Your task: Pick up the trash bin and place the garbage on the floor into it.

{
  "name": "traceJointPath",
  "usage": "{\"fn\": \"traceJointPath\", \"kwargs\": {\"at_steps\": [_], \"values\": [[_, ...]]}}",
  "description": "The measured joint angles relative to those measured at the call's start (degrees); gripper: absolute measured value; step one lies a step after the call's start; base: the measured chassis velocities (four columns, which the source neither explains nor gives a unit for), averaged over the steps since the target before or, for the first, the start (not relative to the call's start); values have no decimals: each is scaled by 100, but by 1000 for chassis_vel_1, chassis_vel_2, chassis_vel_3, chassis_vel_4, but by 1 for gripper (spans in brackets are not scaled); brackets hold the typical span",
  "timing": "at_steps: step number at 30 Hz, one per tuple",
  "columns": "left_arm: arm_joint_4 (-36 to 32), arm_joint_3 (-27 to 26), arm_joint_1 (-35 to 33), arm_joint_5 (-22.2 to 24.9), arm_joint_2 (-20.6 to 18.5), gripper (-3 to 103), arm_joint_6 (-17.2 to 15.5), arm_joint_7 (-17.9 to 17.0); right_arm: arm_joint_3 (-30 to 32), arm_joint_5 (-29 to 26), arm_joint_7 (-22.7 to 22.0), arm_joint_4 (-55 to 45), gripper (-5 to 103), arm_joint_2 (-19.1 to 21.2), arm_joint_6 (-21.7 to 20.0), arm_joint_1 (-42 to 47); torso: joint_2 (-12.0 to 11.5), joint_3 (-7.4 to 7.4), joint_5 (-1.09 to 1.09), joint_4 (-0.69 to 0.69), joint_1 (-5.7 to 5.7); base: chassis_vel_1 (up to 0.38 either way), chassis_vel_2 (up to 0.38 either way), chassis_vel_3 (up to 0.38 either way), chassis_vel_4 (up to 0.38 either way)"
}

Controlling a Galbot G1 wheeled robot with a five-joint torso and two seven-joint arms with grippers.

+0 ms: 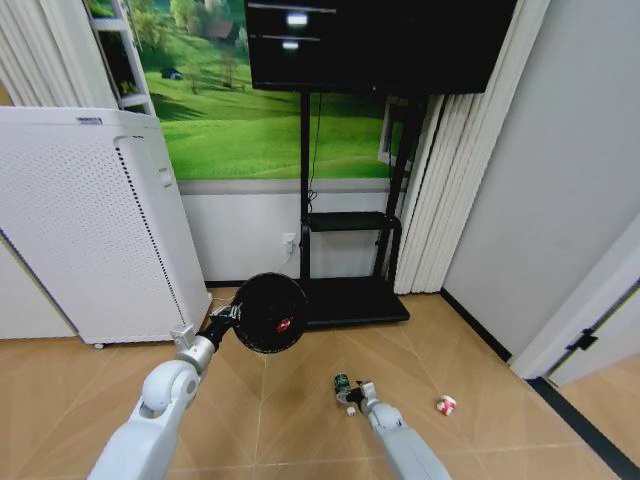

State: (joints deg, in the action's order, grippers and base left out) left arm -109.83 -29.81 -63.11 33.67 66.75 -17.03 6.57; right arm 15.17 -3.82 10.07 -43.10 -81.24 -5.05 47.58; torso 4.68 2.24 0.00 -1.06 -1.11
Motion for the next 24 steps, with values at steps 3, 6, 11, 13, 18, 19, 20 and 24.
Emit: {"fn": "traceJointPath", "kwargs": {"at_steps": [3, 6, 11, 13, 18, 19, 20, 24], "values": [[-22, -4, -10, -1, 10, 4, 0, 6, -10, 36, 0, 46, 100, -2, 14, -5, 0, 0, 0, 0, 0, 0, 0, 0, 0], [-53, -5, -36, -6, 19, 4, 0, 26, 0, 100, -20, 209, 101, -39, 143, -82, 0, 0, 0, 0, 0, 0, 0, 0, 0], [-82, -2, -81, -16, 32, 4, 0, 57, 9, 150, -26, 236, 86, -47, 200, -90, 0, 0, 0, 0, 0, 0, 0, 0, 0], [-85, -2, -100, -22, 51, 4, 0, 84, 16, 257, -31, 239, 75, -48, 264, -80, 0, 0, 0, 0, 0, 0, 0, 0, 0], [-81, -5, -100, -24, 72, 4, 0, 111, 41, 387, -87, 244, 59, -75, 344, -62, 0, 0, 0, -1, 0, 0, 0, 0, 0], [-71, -5, -90, -24, 83, 4, 0, 115, 47, 414, -117, 247, 53, -97, 364, -58, 1, 0, -1, 0, 0, 0, 0, 0, 0], [-64, -5, -80, -24, 87, 4, 0, 115, 51, 425, -127, 247, 53, -107, 371, -52, 0, 0, 0, 0, 0, 0, 0, 0, 0], [-32, 12, -50, -17, 86, 4, 0, 116, 97, 473, -220, 197, 38, -156, 403, -2, 0, 0, 0, 0, 0, 0, 0, 0, 0]]}}
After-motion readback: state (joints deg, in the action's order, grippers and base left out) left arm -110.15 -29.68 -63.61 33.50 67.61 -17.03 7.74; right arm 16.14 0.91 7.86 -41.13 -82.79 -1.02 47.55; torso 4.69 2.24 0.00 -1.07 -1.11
